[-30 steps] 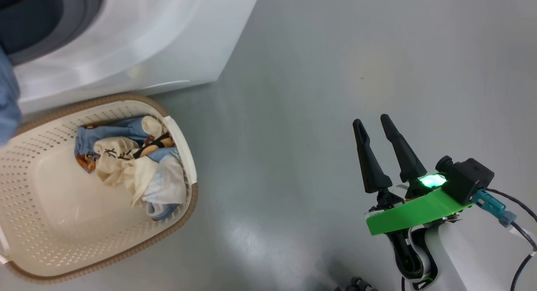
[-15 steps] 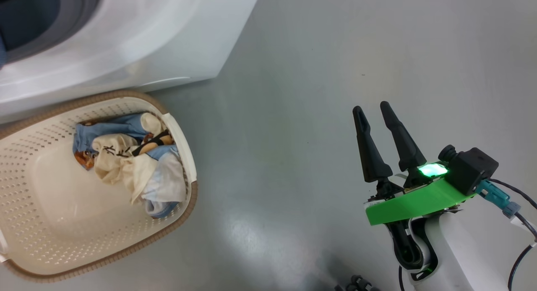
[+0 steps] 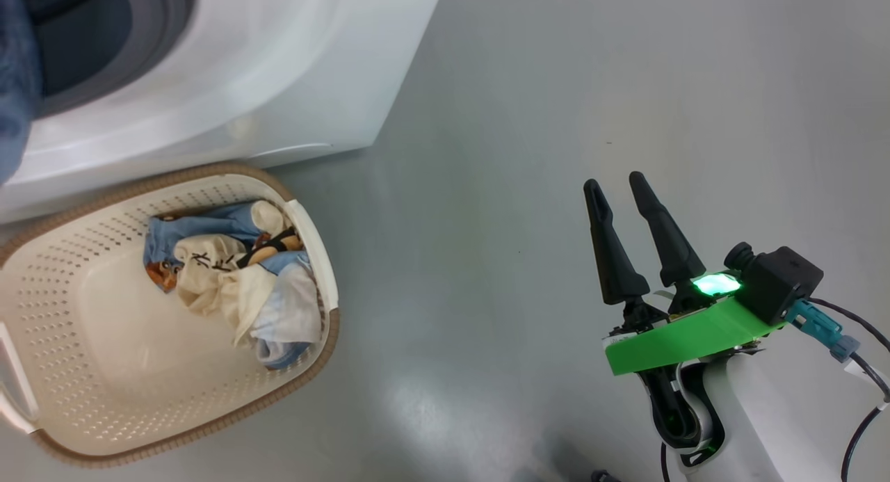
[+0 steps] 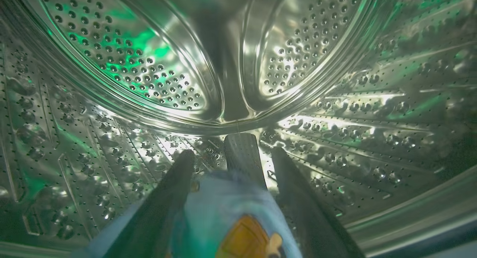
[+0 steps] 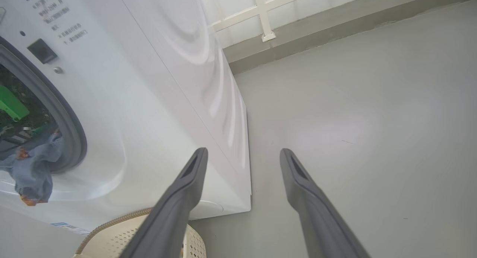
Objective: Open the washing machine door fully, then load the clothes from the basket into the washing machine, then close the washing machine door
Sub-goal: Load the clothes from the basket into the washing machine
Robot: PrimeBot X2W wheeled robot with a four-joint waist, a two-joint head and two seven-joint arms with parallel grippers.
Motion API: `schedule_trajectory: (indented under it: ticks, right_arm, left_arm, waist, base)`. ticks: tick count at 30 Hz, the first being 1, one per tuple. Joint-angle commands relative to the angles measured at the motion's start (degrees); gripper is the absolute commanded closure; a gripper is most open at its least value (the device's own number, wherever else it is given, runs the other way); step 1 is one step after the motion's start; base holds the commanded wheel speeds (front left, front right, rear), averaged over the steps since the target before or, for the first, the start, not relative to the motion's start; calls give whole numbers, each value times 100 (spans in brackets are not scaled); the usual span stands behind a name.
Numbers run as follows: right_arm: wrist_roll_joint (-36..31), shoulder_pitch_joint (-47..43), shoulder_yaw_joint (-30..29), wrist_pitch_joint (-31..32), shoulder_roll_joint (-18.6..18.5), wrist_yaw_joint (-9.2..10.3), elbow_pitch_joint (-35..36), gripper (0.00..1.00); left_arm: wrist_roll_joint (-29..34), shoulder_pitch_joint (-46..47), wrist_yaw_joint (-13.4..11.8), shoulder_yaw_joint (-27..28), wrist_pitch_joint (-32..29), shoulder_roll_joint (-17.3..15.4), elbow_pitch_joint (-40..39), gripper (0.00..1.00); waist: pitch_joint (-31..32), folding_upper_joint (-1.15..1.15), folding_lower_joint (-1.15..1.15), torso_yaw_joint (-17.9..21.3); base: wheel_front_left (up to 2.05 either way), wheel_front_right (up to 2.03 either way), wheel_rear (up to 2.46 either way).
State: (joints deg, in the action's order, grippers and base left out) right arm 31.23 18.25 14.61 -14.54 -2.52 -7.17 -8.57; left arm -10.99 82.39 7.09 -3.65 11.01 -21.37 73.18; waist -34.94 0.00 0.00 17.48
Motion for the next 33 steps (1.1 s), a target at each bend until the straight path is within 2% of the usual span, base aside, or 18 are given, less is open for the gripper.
schedule_trajectory:
  ticks: [1, 8, 18, 33]
  right_arm:
    - [-46, -123, 105, -46, -36, -32, 94, 0]
    - [-141, -160, 45, -46, -36, -32, 76, 0]
    - [-215, -173, -11, -46, -36, -32, 58, 0]
    - [-401, -432, -229, -46, -73, -32, -29, 0]
  left_arm:
    - [-58, -38, 14, 10, 73, -172, -89, 0]
    - [-304, -345, 26, 132, 381, 4, -313, 0]
    - [-221, -1518, -184, 600, 397, 194, -2308, 0]
    - [39, -3410, -86, 1398, 398, 725, -3586, 0]
  waist:
    - [45, 0, 0, -27]
    - [191, 0, 0, -111]
    - [389, 0, 0, -198]
    - [1051, 0, 0, -390]
  base:
    - [0, 0, 0]
    - [0, 0, 0]
    - [0, 0, 0]
    - [0, 0, 0]
